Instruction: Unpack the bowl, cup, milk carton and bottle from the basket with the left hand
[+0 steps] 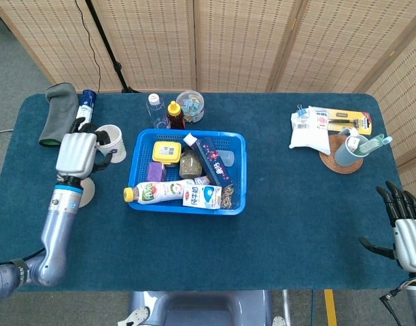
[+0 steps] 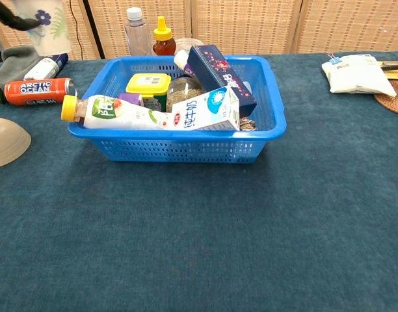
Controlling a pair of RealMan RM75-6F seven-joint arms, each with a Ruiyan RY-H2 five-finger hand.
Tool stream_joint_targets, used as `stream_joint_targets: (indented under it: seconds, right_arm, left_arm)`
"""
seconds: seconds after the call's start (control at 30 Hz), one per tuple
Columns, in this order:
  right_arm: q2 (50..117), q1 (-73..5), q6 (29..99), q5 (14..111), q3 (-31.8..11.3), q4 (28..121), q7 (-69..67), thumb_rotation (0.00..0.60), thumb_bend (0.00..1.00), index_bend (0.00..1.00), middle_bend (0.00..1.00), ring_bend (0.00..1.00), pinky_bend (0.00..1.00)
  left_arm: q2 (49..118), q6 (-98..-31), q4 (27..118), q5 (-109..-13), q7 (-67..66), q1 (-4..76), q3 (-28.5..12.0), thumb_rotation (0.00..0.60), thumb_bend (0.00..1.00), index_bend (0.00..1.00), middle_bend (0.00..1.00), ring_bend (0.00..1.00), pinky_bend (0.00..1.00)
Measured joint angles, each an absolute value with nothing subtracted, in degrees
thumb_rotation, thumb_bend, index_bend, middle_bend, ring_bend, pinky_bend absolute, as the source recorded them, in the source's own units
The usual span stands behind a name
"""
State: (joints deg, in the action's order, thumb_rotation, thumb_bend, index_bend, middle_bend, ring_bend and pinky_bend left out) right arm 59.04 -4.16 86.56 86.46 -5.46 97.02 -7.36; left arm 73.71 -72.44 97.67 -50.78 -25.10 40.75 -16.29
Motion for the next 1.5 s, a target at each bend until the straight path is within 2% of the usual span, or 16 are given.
stream_joint_targets:
  seconds: [0.07, 0.1, 0.17, 0.23, 0.3, 0.33, 0.4, 0.5, 0.63, 0.77, 1.1, 1.5]
  right_arm:
    - [59.1, -4.2, 86.6, 86.6, -5.4, 97.1, -7.2, 0.6, 0.0, 0.0, 0.0, 0.0, 0.0]
    - [59.1, -4.2, 86.5, 86.6, -5.3, 97.1, -7.1, 0.6, 0.0, 0.0, 0.0, 0.0, 0.0]
    - [59.2, -4.2, 86.4, 86.8, -5.2, 97.2, -6.8, 0.6, 0.0, 0.0, 0.0, 0.0, 0.0]
    - [59.2, -4.3, 86.3, 86.9, -5.1, 97.4, -6.7, 0.6, 0.0, 0.0, 0.0, 0.0, 0.0]
    - [59.2, -4.3, 86.3, 86.9, -5.1, 97.4, -6.7, 0.6, 0.0, 0.0, 0.0, 0.0, 0.0]
    - [59.2, -4.3, 86.3, 86.9, -5.1, 97.4, -6.6, 0.6, 0.0, 0.0, 0.0, 0.0, 0.0]
    - [59.2, -4.3, 86.3, 86.8, -5.1, 97.4, -6.5, 0.6, 0.0, 0.0, 0.0, 0.0, 0.0]
    - [59.3, -4.3, 86.3, 86.7, -5.1, 97.3, -6.4, 0.6, 0.0, 0.0, 0.0, 0.0, 0.0]
    - [59.3, -4.3, 86.3, 86.7, -5.1, 97.3, -6.4, 0.6, 0.0, 0.0, 0.0, 0.0, 0.0]
    - [59.3, -4.3, 86.3, 86.8, -5.1, 97.4, -6.6, 0.6, 0.0, 0.0, 0.0, 0.0, 0.0]
    - [59.1, -4.3, 86.4, 87.2, -5.0, 97.3, -7.9, 0.6, 0.0, 0.0, 0.0, 0.0, 0.0]
    - [59.0, -4.3, 86.4, 86.9, -5.1, 97.0, -8.1, 0.6, 0.0, 0.0, 0.0, 0.0, 0.0]
  left_arm:
    - [73.5, -71.6, 96.1, -50.0, -24.0, 40.0, -15.7, 0.6, 0.46, 0.73, 0.66, 0.27, 0.12]
    - [73.5, -71.0, 95.4, -49.7, -23.5, 39.7, -15.5, 0.6, 0.45, 0.7, 0.61, 0.25, 0.12]
    - [73.8, -69.1, 93.3, -48.8, -22.2, 39.3, -14.8, 0.6, 0.43, 0.6, 0.44, 0.18, 0.11]
    - [74.3, -67.0, 91.3, -48.5, -21.1, 39.0, -14.2, 0.6, 0.4, 0.39, 0.23, 0.08, 0.09]
    - [75.1, -64.8, 89.2, -48.4, -19.7, 38.8, -13.5, 0.6, 0.36, 0.21, 0.1, 0.03, 0.08]
    - [75.5, -64.1, 88.5, -48.3, -19.3, 38.8, -13.2, 0.6, 0.34, 0.1, 0.03, 0.01, 0.06]
    - [76.1, -63.3, 87.7, -47.9, -19.3, 38.7, -12.7, 0.6, 0.29, 0.0, 0.0, 0.0, 0.02]
    - [76.5, -62.3, 87.2, -47.6, -19.8, 38.8, -12.3, 0.6, 0.23, 0.0, 0.0, 0.0, 0.0]
    - [76.1, -61.5, 87.6, -49.0, -18.2, 38.5, -12.4, 0.6, 0.2, 0.0, 0.0, 0.0, 0.0]
    - [74.4, -62.0, 90.4, -52.9, -14.9, 37.6, -12.6, 0.6, 0.19, 0.0, 0.0, 0.0, 0.0]
    - [71.2, -61.2, 100.9, -63.5, -11.1, 37.5, -11.9, 0.6, 0.06, 0.0, 0.0, 0.0, 0.0]
    - [77.8, -57.0, 99.4, -71.2, -5.3, 41.5, -11.7, 0.6, 0.06, 0.0, 0.0, 0.0, 0.0]
